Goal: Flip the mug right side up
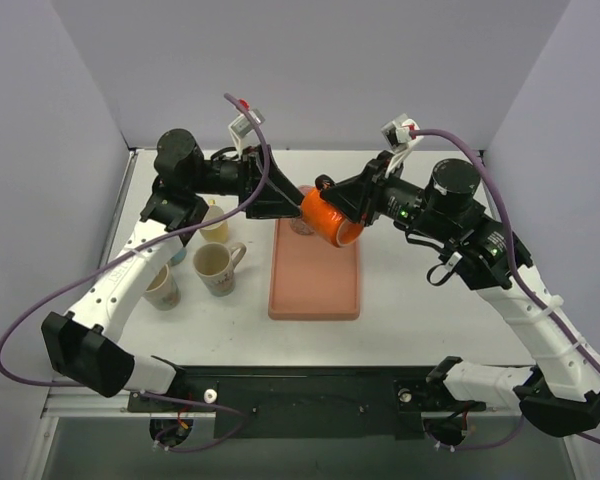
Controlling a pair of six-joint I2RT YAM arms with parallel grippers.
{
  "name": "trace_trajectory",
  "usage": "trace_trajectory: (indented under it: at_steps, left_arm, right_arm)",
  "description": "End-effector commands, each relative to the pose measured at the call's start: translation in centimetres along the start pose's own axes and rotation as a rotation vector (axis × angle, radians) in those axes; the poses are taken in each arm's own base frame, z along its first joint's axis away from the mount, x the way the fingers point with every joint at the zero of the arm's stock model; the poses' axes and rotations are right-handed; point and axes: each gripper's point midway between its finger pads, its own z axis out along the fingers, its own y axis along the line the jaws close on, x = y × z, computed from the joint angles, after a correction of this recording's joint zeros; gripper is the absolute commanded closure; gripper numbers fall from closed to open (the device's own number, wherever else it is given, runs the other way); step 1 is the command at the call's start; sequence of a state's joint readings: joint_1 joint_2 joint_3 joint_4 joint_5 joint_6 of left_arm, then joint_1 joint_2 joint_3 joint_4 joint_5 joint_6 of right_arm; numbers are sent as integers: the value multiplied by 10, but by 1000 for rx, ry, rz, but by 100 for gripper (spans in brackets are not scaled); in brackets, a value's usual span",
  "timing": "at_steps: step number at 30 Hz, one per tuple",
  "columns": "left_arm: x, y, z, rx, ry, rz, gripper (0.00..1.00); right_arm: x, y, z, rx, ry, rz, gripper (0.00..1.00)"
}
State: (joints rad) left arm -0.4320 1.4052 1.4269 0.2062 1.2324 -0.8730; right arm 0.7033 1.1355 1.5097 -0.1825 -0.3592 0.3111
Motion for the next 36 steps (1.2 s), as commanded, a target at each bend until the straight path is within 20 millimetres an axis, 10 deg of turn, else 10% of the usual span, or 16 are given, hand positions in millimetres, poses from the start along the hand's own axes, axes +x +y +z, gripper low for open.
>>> trace_trajectory:
  at_steps: [1,11,18,23,28,36]
  left_arm:
    - [3,-14,-1,38,-5,35,24]
    - [0,-33,19,167,21,60,30]
    - [9,-37,22,195,46,4,100]
    - [5,-27,24,141,32,-57,100]
    - [15,37,23,-142,52,-132,100]
    - [15,112,-4,-669,211,148,100]
  right_arm:
    - [-66,35,-11,-119,-213,-61,100]
    - [-63,40,-1,-162,-210,-89,100]
    - [-48,29,4,-137,-175,-139,100]
    - [-28,-10,6,-8,-124,-129,100]
    - [19,-83,-9,278,-29,-83,42]
    - [47,-162,-87,768,16,-34,19]
